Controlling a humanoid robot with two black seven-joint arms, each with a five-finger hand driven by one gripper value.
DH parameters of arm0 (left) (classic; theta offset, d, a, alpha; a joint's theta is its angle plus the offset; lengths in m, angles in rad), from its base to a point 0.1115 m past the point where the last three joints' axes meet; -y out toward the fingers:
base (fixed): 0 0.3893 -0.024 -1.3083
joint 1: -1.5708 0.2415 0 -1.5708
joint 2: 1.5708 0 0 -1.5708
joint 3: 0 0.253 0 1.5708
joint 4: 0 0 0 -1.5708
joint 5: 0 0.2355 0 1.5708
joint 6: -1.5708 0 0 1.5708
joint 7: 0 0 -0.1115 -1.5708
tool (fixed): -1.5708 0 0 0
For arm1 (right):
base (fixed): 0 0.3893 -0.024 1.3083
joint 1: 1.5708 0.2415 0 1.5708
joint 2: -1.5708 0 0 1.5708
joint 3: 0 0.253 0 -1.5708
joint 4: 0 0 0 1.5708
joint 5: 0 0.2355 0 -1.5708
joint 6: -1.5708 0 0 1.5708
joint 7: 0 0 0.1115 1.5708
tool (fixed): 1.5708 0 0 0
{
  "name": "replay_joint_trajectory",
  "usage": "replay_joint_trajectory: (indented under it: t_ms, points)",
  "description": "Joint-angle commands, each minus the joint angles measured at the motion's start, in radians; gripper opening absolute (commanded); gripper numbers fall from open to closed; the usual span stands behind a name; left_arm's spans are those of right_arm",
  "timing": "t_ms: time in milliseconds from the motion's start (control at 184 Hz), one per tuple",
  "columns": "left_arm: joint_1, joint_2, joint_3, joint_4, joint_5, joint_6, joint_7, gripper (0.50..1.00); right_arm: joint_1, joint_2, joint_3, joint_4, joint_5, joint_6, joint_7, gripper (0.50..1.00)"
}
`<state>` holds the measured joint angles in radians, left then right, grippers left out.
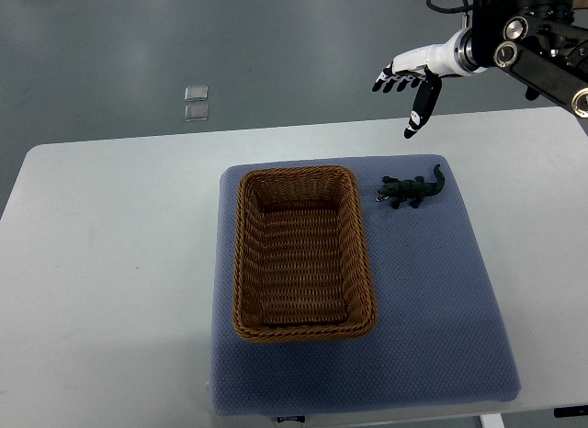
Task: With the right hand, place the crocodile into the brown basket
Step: 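Move the right hand over the dark green toy crocodile, then lower the right hand and close its fingers around the crocodile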
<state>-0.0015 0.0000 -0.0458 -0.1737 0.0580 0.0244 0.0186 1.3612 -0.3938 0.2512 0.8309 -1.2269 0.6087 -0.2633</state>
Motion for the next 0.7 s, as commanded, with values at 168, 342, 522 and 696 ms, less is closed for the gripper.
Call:
replay_joint_trajectory:
  t_ms: [168,342,522,696]
  points:
    - [0.000,0.000,0.001,-0.001,0.000,0.000,0.000,1.000,-0.068,0.009,0.002,0.021,0.006,-0.014,-0.008,0.928]
    - [0.000,0.000,0.000,-0.001,0.000,0.000,0.000,1.000,-0.136,0.021,0.007,0.027,0.006,-0.101,0.042,0.928]
    - [0.000,0.000,0.000,-0.001,0.000,0.000,0.000,1.000,-0.200,0.039,0.003,0.028,-0.003,-0.173,0.079,0.924]
    - [0.000,0.000,0.000,-0.001,0.000,0.000,0.000,1.000,-0.235,0.041,0.002,0.028,-0.009,-0.188,0.082,0.919]
